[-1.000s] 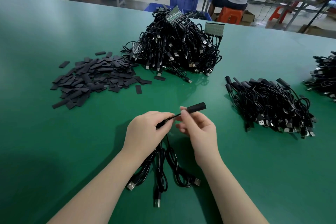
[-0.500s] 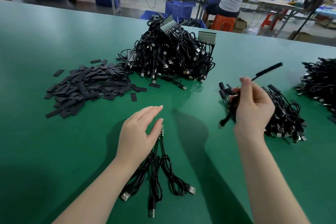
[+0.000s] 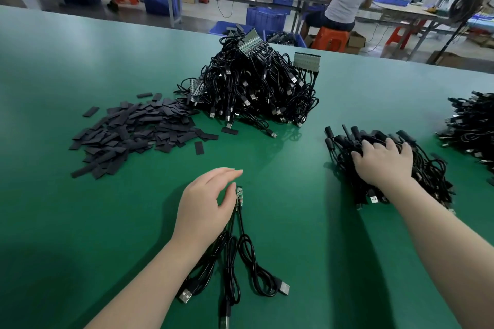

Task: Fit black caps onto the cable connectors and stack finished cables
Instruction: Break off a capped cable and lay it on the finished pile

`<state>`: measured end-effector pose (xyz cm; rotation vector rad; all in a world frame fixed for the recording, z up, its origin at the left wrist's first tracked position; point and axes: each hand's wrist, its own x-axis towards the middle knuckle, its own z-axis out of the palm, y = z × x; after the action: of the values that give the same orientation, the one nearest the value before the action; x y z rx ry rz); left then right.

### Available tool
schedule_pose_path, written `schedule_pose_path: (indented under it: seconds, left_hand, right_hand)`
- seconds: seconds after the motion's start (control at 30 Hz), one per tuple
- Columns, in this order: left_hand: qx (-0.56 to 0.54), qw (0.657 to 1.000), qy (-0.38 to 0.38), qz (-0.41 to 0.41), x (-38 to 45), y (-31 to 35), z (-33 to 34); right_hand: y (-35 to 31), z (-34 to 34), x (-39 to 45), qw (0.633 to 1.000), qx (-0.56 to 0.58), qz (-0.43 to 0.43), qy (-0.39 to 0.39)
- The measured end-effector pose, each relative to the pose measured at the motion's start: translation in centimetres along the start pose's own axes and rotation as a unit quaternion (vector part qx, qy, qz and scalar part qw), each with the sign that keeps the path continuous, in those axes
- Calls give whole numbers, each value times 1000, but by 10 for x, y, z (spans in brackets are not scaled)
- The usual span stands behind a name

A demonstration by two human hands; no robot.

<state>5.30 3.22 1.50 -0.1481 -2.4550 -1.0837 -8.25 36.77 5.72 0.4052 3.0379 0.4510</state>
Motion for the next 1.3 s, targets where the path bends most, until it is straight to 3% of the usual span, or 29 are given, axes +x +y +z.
schedule_pose_path:
  seconds: [0.1,0.17,0.2,0.27,0.33,0.4,0.57,0.7,0.83,0.97,1.07,1.13,1.2,1.3]
  left_hand:
    - [12,1000,4,-8,1,-2,0]
    - [15,1000,12,-4,1,-3,-1]
    - [14,1000,14,-4,1,-3,-1]
    - [15,1000,11,-2,2,-5,0]
    - [24,1000,4,6,3,-6,1]
    - [29,999,7,11,4,-8,0]
    - [17,1000,15,3,5,-10,-4]
    - [1,1000,19,-3,4,-9,-5]
    - [-4,1000,23,9,3,-7,-7]
    - [-19,998,48,27,3,-6,-6]
    - [-28,993,101,47,2,-4,-5]
    - [-32,986,148,65,3,-2,-7]
    - [-32,982,166,90,4,-1,-8]
    - [-11,982,157,105,4,-1,-7]
  right_hand:
    - [-15,-12,-15,994,2,-10,111]
    - [-35,-27,-37,968,62,-65,235]
    - [-48,-33,-51,955,102,-98,262]
    - [-80,-42,-82,947,194,-170,193]
    - [-113,-40,-114,926,286,-241,58]
    - [-140,-32,-138,906,300,-300,-9]
    - [-164,-15,-146,917,261,-302,6]
    - [-155,-18,-141,871,428,-239,-44]
    - [-128,-38,-135,828,536,-159,-36]
    - [-109,-73,-136,793,580,-151,104]
    - [-113,-93,-151,703,635,-180,266]
    - [-123,-96,-162,671,637,-231,300]
    - [-134,-93,-169,657,671,-251,234]
    - [-148,-83,-175,617,753,-210,94]
